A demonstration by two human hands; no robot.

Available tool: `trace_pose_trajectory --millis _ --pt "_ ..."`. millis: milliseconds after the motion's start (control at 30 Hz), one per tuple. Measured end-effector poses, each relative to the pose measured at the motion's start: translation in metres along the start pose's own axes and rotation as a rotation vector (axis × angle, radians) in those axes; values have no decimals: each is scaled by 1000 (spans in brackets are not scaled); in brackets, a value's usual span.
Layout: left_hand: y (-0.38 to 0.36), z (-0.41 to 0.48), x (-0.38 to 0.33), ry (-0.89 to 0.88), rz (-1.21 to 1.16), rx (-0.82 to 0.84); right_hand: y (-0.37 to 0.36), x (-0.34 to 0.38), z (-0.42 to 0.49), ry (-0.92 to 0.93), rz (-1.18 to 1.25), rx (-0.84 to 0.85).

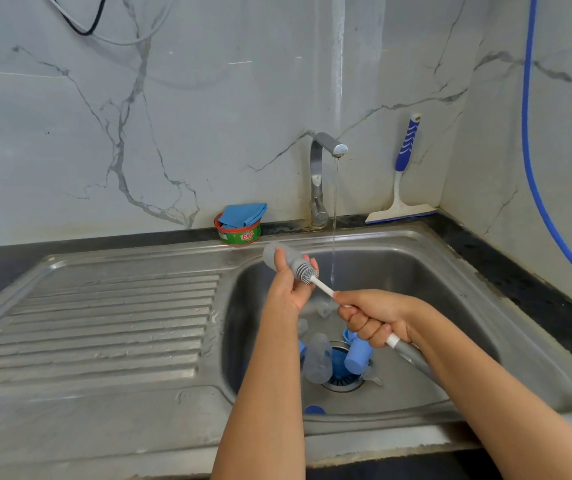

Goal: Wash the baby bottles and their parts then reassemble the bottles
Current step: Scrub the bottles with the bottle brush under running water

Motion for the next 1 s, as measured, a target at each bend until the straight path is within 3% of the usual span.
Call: trace_pose_trajectory --millis 100,233,333,467,600,733,833,1000 --pt "1 2 -5 -89 192 -25 8 -2 -5 -25 -209 -133" --pt "3 1 -2 -146 504 -111 25 11 -12 29 -658 -472" --pt "1 -1 4 -64 423 -74 27 19 -9 63 -847 -633" --pt "5 -2 -5 -62 263 -13 24 13 -7 84 -593 -518" --pt "-1 -8 -5 -7 180 38 19 6 -7 60 -103 -156" --pt "-5 -5 -1 5 246 44 7 2 -5 25 3 16" --pt "-3 -3 6 6 350 7 10 0 -6 3 -82 -58" --pt "15 7 -5 -217 803 -215 22 12 -12 46 -703 -518"
Point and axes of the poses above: each hand's wrist, its own z-axis towards the middle knuckle, its own y-axis out of the back of the hand, x = y × z, the point moved 8 cm from there along z, towards the middle knuckle
